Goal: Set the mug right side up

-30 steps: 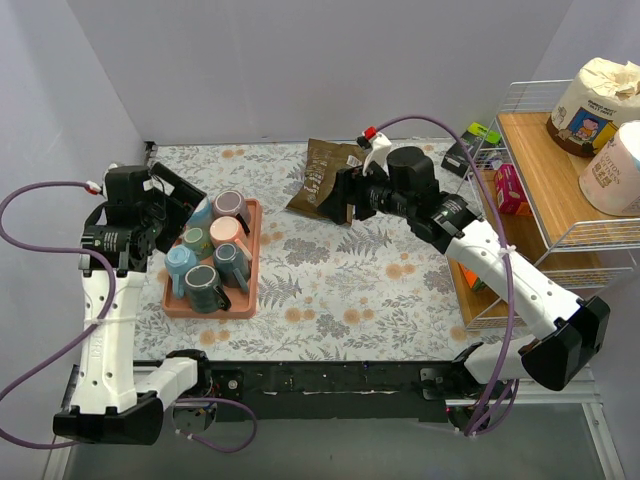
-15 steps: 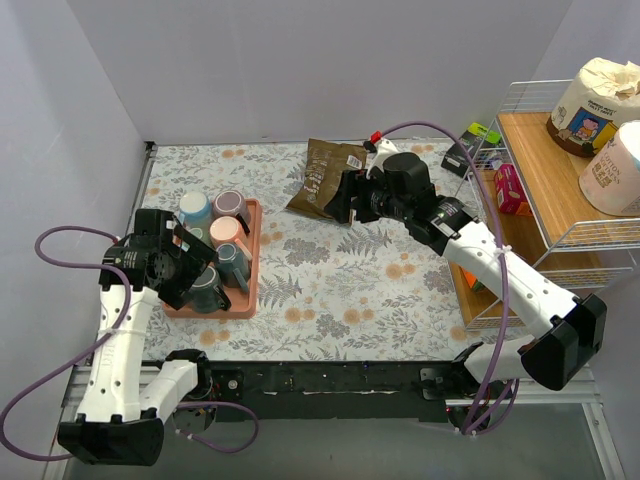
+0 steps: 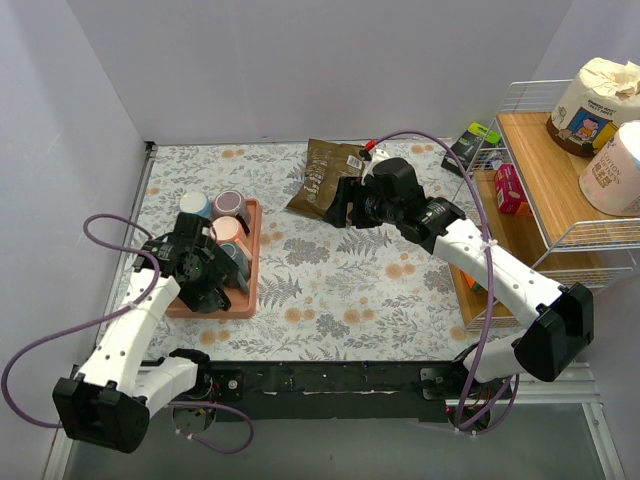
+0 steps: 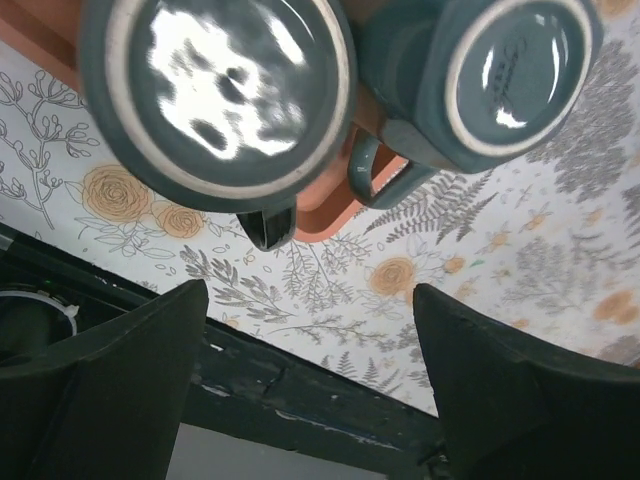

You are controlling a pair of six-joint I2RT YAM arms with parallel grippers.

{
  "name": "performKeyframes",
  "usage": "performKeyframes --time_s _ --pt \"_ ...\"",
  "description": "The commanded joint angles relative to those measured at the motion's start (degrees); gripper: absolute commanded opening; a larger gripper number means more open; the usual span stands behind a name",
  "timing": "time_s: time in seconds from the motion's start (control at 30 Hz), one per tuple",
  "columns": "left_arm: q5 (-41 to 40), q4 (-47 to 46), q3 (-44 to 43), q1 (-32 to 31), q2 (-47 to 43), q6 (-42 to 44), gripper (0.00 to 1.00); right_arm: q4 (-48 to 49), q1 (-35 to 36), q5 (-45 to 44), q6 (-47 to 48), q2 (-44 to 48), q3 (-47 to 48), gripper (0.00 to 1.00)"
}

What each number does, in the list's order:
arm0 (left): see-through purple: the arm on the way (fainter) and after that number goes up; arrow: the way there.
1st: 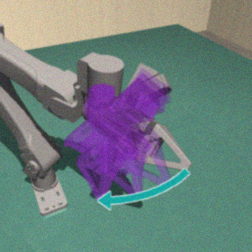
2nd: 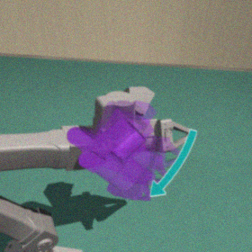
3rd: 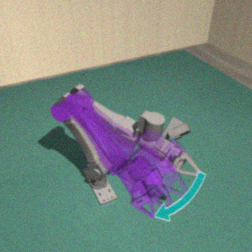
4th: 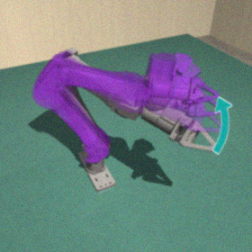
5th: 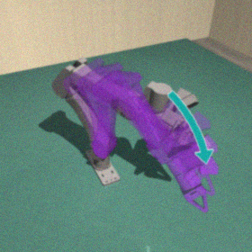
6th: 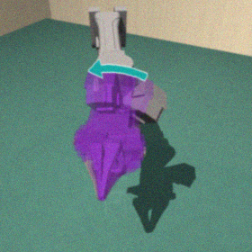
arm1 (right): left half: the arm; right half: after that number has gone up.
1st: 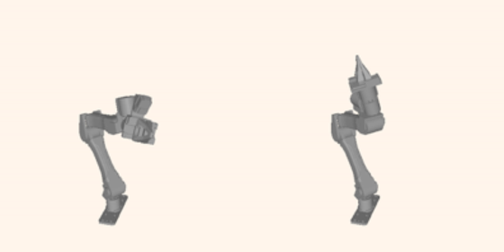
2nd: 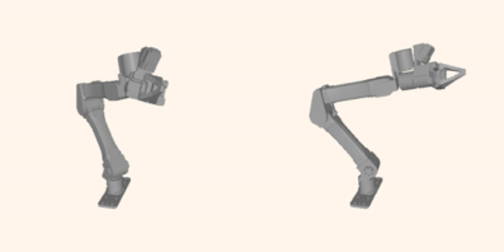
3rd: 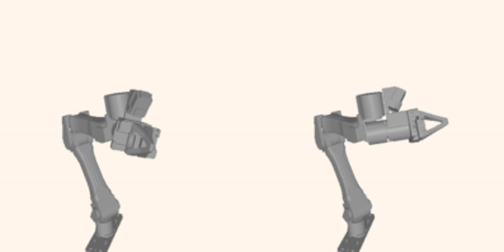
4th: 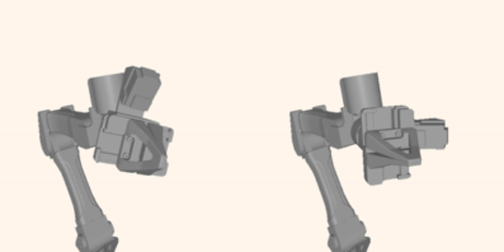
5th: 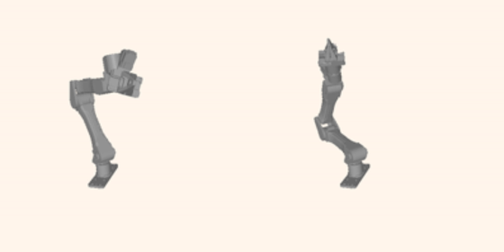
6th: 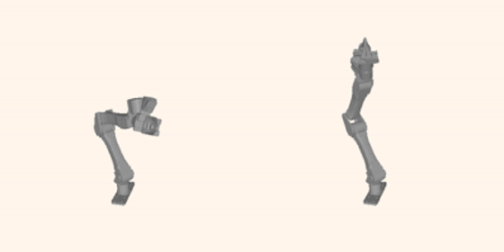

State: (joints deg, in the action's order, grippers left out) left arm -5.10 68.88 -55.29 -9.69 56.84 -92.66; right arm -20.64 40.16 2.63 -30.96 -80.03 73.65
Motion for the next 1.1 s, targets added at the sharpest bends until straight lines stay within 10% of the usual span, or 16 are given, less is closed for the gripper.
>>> performKeyframes --time_s 0.0,1.07 --pt "-10.7 0.0 -1.2 -9.3 4.1 -6.2 0.84 2.9 0.3 2.2 -2.1 0.1 0.2 0.76" --pt "-19.1 -3.4 3.7 -11.0 10.3 -13.9 0.41 0.4 -0.9 2.0 -1.2 -2.1 1.1 0.71"
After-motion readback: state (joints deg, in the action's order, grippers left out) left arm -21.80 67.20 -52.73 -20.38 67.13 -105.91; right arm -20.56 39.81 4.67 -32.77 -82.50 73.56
